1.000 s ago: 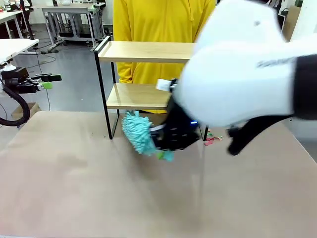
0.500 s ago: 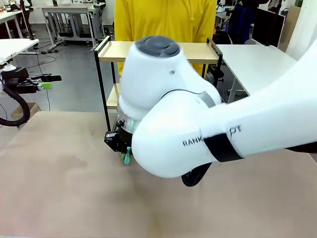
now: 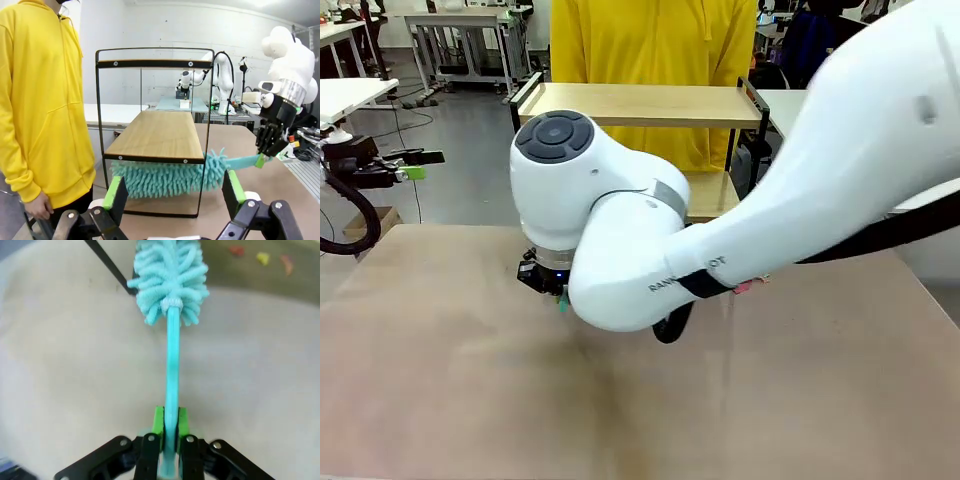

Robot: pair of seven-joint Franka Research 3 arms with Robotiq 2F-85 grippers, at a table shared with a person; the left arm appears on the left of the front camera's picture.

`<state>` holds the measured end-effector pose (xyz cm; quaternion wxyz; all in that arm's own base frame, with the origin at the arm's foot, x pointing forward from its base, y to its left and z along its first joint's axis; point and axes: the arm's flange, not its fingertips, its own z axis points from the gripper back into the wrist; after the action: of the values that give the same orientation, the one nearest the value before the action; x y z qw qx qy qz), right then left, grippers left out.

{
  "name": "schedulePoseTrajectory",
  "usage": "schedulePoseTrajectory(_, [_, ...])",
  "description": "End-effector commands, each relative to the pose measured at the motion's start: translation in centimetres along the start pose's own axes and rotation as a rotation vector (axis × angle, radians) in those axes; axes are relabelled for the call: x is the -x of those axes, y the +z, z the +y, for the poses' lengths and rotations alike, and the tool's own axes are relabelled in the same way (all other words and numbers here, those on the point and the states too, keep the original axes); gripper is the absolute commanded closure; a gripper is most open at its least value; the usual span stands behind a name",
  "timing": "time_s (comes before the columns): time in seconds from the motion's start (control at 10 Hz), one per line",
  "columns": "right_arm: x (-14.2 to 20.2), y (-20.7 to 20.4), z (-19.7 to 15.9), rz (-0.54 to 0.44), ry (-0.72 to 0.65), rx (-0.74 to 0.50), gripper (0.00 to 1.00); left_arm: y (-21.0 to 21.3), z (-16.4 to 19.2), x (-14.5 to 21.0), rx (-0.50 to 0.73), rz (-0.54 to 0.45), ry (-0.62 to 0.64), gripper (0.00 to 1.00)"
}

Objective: Clean the shelf.
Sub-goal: Clean the specific section of the Shelf indicated by the human with the Duster.

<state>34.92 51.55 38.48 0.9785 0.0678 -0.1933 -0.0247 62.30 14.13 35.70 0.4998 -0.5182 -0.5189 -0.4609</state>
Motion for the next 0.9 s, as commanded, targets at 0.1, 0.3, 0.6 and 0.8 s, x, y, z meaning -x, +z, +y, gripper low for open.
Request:
schedulePoseTrajectory(0.1, [-1.5, -1.6, 1.6, 0.050, -0.034, 0.013, 0.86, 0.0, -0.3, -0.3, 0.003, -0.001, -0.004, 0.00])
schedulePoseTrajectory(0.3, [-1.5, -1.9, 1.2, 0.144, -0.038, 0.008, 0.86, 0.0, -0.3, -0.3, 0.003, -0.001, -0.004, 0.00])
schedulePoseTrajectory(0.6, [-1.0, -2.4, 1.2, 0.048, -0.040, 0.004, 0.86, 0.0, -0.3, -0.3, 0.003, -0.001, -0.004, 0.00])
schedulePoseTrajectory(0.8, [-1.0, -2.7, 1.1, 0.079, -0.045, 0.008, 0.86, 0.0, -0.3, -0.3, 0.003, -0.001, -0.004, 0.00])
